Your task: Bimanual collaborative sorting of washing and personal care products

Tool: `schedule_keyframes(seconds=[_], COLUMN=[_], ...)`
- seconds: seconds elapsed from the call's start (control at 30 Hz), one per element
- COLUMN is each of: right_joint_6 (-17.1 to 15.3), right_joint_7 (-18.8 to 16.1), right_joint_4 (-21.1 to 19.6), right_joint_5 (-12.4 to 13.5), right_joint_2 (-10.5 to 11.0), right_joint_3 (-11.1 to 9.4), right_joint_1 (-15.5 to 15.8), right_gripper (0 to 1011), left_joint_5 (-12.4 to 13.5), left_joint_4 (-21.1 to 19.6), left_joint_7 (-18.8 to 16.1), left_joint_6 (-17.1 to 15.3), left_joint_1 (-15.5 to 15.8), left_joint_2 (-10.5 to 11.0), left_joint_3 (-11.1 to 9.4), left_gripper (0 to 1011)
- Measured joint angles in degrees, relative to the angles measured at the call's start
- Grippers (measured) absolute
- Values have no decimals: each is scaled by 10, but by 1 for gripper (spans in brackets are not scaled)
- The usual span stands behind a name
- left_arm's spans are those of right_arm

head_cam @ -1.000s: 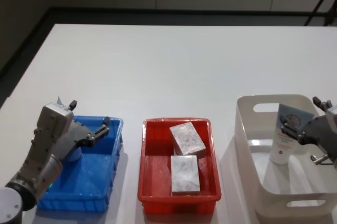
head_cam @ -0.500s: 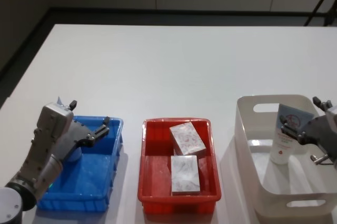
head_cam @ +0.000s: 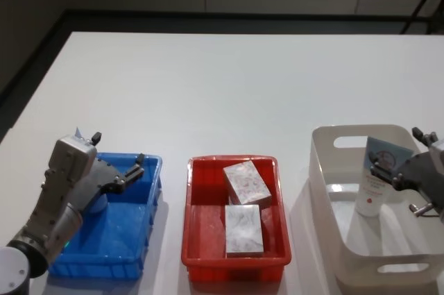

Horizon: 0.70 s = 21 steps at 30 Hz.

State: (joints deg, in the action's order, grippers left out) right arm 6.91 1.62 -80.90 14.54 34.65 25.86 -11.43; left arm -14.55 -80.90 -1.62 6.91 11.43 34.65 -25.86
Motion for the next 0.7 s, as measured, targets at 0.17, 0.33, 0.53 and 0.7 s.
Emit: schedule_keyframes(seconds=[0.17, 0.33, 0.53, 0.7], right_joint_6=[0, 0, 0, 0], right_joint_7=[0, 0, 0, 0], right_joint_4=[0, 0, 0, 0], right_joint_5=[0, 0, 0, 0], right_joint_2=[0, 0, 0, 0], right_joint_3=[0, 0, 0, 0], right_joint_1=[0, 0, 0, 0], right_gripper=[1001, 1001, 1001, 1001], left_joint_5=[0, 0, 0, 0], left_joint_4=[0, 0, 0, 0], left_joint_7=[0, 0, 0, 0], left_joint_6=[0, 0, 0, 0], left_joint_1=[0, 0, 0, 0], left_joint_2=[0, 0, 0, 0], left_joint_3=[0, 0, 0, 0], left_gripper=[1001, 1001, 1001, 1002])
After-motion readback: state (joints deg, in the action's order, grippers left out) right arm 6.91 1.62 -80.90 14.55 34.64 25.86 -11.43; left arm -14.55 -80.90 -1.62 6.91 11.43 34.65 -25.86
